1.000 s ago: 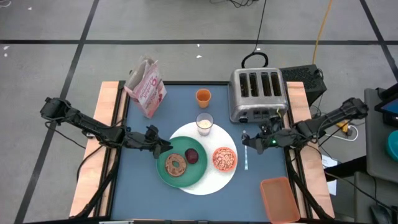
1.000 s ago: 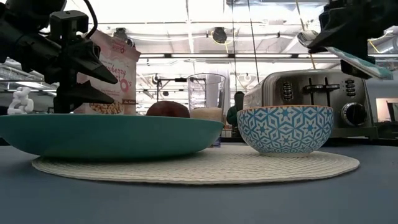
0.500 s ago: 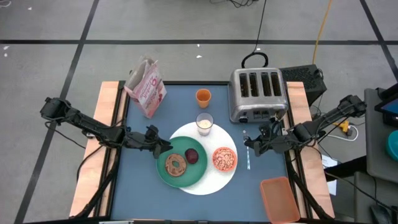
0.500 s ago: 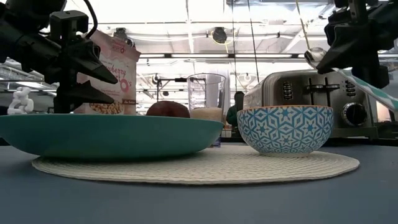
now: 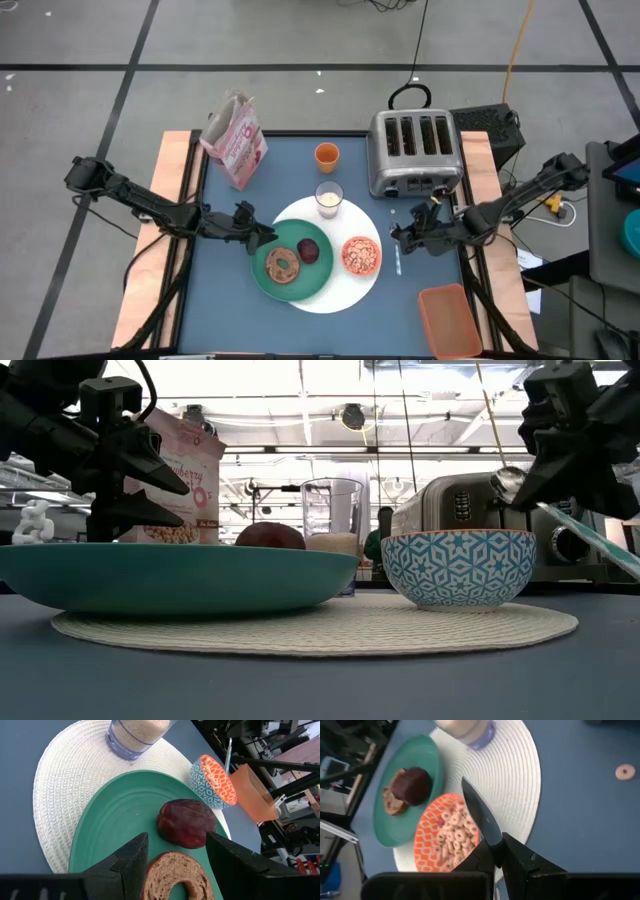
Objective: Arrange a breakfast setting
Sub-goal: Put the green white spoon on the right side of the white place mat
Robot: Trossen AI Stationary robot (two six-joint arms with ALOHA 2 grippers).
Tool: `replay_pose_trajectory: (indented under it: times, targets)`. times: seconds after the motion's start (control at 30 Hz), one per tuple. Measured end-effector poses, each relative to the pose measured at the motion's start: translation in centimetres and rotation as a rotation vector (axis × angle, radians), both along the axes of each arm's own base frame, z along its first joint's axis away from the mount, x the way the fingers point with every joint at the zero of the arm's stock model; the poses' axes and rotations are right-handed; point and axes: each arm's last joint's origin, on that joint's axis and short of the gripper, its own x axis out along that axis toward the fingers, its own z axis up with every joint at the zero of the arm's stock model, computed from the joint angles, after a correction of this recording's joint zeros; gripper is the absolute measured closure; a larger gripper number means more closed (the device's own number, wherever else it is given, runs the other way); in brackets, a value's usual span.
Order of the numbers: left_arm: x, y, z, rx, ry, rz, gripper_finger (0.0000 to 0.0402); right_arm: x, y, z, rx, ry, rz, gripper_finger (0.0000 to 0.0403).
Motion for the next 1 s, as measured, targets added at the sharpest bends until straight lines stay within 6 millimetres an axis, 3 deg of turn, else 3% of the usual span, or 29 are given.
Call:
replay_pose_trajectory:
  times: [1.0]
  targets:
    - [0.0,0.0,0.0,0.027,0.0,-0.012,0.0199,2.2,1.1,-4.7,0.174,0.155,-0.321,0.039]
